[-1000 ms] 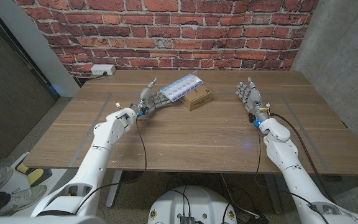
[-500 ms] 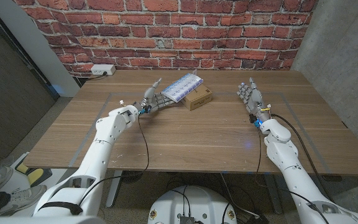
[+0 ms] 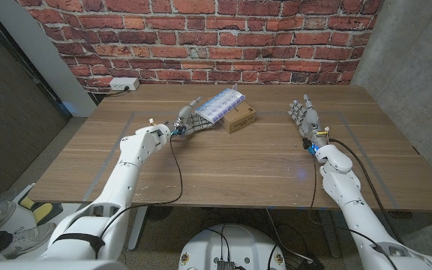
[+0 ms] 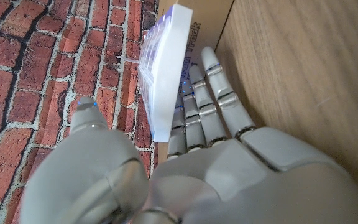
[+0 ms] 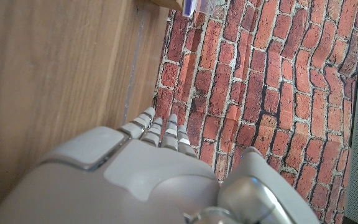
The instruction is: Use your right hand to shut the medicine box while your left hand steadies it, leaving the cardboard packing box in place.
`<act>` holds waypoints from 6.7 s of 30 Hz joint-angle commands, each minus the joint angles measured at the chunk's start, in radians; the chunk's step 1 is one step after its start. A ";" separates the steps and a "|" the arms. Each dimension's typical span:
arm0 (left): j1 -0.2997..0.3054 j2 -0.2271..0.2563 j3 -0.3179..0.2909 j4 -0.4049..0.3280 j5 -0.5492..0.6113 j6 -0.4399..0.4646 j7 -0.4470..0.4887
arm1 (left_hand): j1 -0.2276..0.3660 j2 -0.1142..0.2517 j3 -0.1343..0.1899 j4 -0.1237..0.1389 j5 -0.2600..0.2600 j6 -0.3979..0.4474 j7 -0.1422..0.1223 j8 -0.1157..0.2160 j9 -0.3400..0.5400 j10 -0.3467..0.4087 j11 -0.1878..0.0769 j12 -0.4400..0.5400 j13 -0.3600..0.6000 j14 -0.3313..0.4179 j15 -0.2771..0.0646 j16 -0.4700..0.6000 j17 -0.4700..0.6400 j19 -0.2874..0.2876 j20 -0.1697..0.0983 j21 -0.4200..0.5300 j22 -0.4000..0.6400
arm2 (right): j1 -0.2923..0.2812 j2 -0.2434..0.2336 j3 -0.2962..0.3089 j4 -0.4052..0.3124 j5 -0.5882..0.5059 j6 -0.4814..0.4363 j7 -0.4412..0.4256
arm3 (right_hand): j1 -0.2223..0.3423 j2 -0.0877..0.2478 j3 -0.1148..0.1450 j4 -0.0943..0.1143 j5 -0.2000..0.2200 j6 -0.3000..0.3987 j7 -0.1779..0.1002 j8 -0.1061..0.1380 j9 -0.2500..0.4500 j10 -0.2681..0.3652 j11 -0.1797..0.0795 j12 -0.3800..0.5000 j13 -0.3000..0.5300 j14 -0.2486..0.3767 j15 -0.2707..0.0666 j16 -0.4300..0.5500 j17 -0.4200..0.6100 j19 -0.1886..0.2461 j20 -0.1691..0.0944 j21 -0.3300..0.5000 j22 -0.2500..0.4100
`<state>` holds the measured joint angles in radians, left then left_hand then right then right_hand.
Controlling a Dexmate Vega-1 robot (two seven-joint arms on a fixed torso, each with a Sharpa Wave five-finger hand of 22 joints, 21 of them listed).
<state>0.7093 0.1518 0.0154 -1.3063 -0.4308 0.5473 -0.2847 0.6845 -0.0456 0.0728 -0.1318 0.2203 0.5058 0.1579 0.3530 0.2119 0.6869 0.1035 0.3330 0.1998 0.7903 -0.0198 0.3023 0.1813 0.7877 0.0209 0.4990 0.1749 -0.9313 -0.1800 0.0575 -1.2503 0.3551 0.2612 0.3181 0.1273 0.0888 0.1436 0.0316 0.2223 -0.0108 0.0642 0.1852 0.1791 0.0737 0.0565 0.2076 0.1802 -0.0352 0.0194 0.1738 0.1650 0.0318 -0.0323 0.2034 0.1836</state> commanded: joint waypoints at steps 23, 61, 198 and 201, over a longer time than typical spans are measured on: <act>-0.015 -0.123 -0.051 -0.048 0.143 0.057 0.297 | 0.422 0.131 0.203 -0.038 -0.035 0.391 -0.092 0.153 0.066 0.421 -0.208 0.021 0.042 0.441 -0.194 0.012 0.016 0.103 -0.081 0.005 0.016 | 0.045 0.002 0.001 0.071 0.000 0.017 0.004 | 0.011 0.003 0.000 -0.001 0.003 0.008 0.007 0.005 0.002 0.009 -0.003 0.006 0.002 0.002 0.001 0.004 0.003 0.000 -0.007 0.006 0.004; 0.054 0.003 0.085 -0.224 0.235 -0.047 0.182 | 0.538 0.154 0.285 -0.021 -0.041 0.434 -0.097 0.204 0.120 0.458 -0.212 0.024 0.102 0.473 -0.192 0.002 0.040 -0.005 -0.113 0.008 0.029 | 0.005 -0.030 -0.014 -0.018 -0.044 -0.009 -0.021 | 0.051 -0.020 0.003 -0.035 0.001 0.001 0.017 0.006 0.002 0.006 0.013 0.002 0.002 0.001 0.003 0.003 0.003 0.003 -0.006 0.003 0.000; -0.128 0.257 0.354 -0.386 0.345 -0.027 -0.163 | 0.537 0.130 0.323 -0.005 -0.046 0.457 -0.099 0.198 0.140 0.470 -0.201 0.022 0.204 0.482 -0.193 -0.008 0.066 -0.070 -0.145 0.096 0.032 | -0.005 -0.322 -0.106 -0.221 -0.064 -0.325 0.342 | 0.105 -0.091 -0.136 -0.097 0.077 0.591 0.067 0.086 0.014 0.584 0.086 0.140 0.015 0.639 0.042 0.074 0.026 0.372 0.095 0.094 0.022; -0.135 0.257 0.362 -0.380 0.352 -0.025 -0.171 | 0.536 0.129 0.323 -0.005 -0.046 0.457 -0.099 0.197 0.139 0.469 -0.201 0.021 0.206 0.482 -0.192 -0.008 0.067 -0.072 -0.145 0.098 0.032 | -0.002 -0.328 -0.108 -0.222 -0.062 -0.334 0.352 | 0.109 -0.094 -0.137 -0.100 0.076 0.588 0.067 0.084 0.014 0.582 0.086 0.138 0.015 0.636 0.041 0.072 0.026 0.368 0.096 0.092 0.022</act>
<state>0.5895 0.4193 0.3614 -1.6989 -0.0964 0.5141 -0.4457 1.1387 -0.0056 0.3641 -0.1325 0.1707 0.9254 0.0344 0.5443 0.3453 1.1127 -0.0591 0.3556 0.4016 1.2523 -0.1877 0.2893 0.2447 0.7175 -0.0713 0.5921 0.2044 -0.9378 -0.4794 -0.0395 -1.4654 0.2993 -0.0507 0.6321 0.2251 -0.0036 0.0027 -0.0619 0.2960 0.5800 0.1302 0.2727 0.1881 0.6595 0.1425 0.3509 0.1945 0.6039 0.0662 0.2509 0.1888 0.4063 0.0643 0.2982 0.2034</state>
